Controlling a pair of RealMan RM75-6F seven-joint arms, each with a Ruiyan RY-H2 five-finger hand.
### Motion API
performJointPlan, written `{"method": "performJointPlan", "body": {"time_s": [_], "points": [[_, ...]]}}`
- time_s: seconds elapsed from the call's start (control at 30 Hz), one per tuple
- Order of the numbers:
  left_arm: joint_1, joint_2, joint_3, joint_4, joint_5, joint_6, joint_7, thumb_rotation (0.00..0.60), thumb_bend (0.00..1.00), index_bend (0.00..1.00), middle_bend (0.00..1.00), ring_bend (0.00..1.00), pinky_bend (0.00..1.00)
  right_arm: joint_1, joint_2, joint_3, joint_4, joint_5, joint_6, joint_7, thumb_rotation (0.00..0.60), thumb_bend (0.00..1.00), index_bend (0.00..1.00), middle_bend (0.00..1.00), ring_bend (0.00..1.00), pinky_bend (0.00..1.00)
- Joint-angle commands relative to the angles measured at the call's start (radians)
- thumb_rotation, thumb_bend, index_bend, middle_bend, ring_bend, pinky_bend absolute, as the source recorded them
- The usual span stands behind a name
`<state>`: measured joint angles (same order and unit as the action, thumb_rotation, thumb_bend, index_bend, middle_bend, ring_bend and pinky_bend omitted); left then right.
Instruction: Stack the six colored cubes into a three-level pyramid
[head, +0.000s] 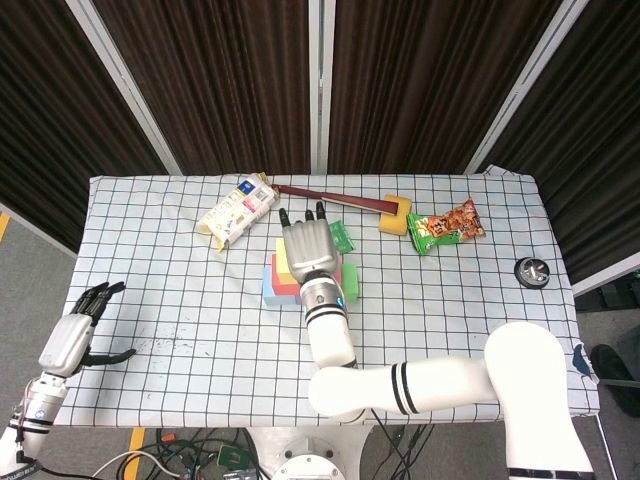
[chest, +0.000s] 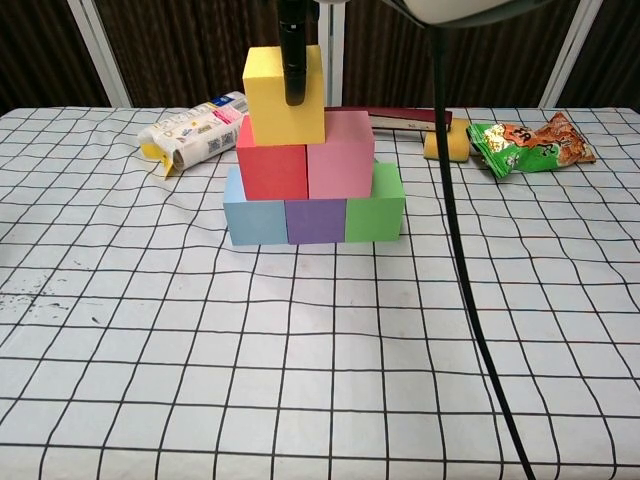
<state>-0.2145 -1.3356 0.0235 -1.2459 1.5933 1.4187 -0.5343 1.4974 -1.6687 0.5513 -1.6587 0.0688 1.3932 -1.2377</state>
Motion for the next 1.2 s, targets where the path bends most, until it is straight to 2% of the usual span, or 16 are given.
{"method": "performJointPlan", "body": {"time_s": [0.03, 0.43, 0.7, 1.2], "points": [[0.000, 0.000, 0.000, 0.000, 0.000, 0.000, 0.000, 0.600, 0.00, 0.06, 0.11, 0.02, 0.07, -0.001, -0.001, 0.001, -0.001, 0.001, -0.001, 0.000, 0.600, 0.08, 0.00, 0.60, 0.14, 0.00], [-0.002, 0.002, 0.004, -0.004, 0.000, -0.007, 0.003, 0.600, 0.00, 0.06, 0.11, 0.02, 0.07, -0.008, -0.005, 0.005, 0.005, 0.004, -0.002, -0.001, 0.600, 0.08, 0.00, 0.60, 0.14, 0.00], [-0.002, 0.001, 0.004, -0.003, -0.001, -0.010, 0.002, 0.600, 0.00, 0.06, 0.11, 0.02, 0.07, -0.014, 0.003, 0.016, -0.004, 0.021, -0.017, -0.003, 0.600, 0.04, 0.00, 0.53, 0.14, 0.00], [-0.003, 0.003, 0.003, -0.005, -0.002, -0.011, -0.001, 0.600, 0.00, 0.06, 0.11, 0.02, 0.07, -0.018, 0.008, 0.017, -0.006, 0.024, -0.027, 0.004, 0.600, 0.01, 0.00, 0.49, 0.14, 0.00]]}}
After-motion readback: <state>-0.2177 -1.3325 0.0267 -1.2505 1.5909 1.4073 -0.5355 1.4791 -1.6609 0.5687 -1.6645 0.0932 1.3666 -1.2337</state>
